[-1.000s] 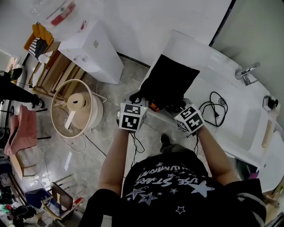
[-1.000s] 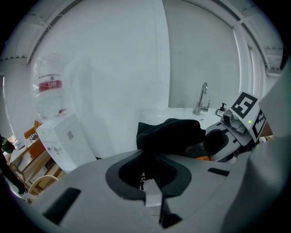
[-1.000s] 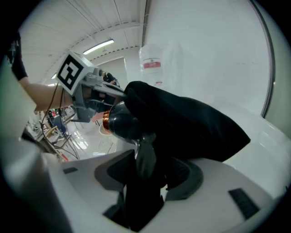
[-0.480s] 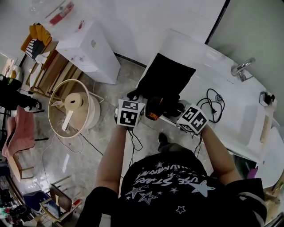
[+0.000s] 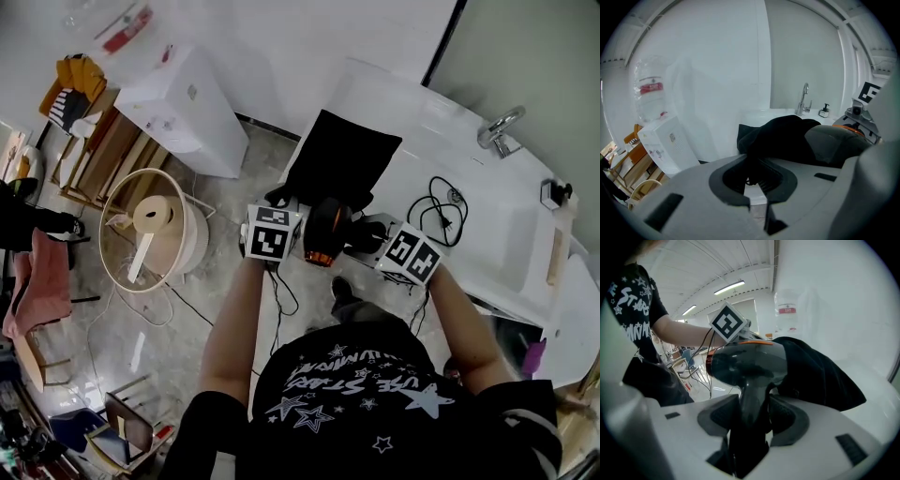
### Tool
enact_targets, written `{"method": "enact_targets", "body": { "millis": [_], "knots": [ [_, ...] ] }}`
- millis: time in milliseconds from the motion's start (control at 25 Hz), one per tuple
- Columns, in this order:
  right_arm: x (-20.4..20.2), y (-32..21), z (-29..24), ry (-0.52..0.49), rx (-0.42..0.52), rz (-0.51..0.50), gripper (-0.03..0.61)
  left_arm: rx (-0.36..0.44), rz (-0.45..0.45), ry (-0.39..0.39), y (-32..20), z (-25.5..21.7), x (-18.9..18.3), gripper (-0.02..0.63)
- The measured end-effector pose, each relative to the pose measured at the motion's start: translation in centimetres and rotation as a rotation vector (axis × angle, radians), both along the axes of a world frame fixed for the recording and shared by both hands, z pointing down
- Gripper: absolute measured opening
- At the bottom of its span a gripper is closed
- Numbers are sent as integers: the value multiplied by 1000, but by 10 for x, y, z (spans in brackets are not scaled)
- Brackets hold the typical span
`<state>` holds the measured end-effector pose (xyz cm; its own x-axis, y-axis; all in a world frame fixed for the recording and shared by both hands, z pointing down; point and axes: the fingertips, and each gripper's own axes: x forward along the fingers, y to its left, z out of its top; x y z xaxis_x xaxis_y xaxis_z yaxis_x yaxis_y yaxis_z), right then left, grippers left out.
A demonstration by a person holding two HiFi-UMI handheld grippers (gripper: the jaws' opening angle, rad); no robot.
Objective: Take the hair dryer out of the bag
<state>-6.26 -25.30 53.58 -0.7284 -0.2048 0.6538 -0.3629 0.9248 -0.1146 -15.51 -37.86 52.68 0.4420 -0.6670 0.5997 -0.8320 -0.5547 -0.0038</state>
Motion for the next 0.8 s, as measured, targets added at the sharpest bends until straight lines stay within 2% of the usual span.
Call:
{"method": "enact_targets", "body": {
  "millis": [280, 520, 800],
  "knots": [
    [-5, 30, -10, 7, 28, -35, 198, 30, 22, -31, 5, -1, 0, 32],
    [-9, 55, -20, 2, 51, -52, 198, 22, 22, -15, 14, -2, 0, 32],
    [-17, 91, -31, 0, 52, -83, 198, 15, 28, -34, 18, -7, 3, 33]
  ]
}}
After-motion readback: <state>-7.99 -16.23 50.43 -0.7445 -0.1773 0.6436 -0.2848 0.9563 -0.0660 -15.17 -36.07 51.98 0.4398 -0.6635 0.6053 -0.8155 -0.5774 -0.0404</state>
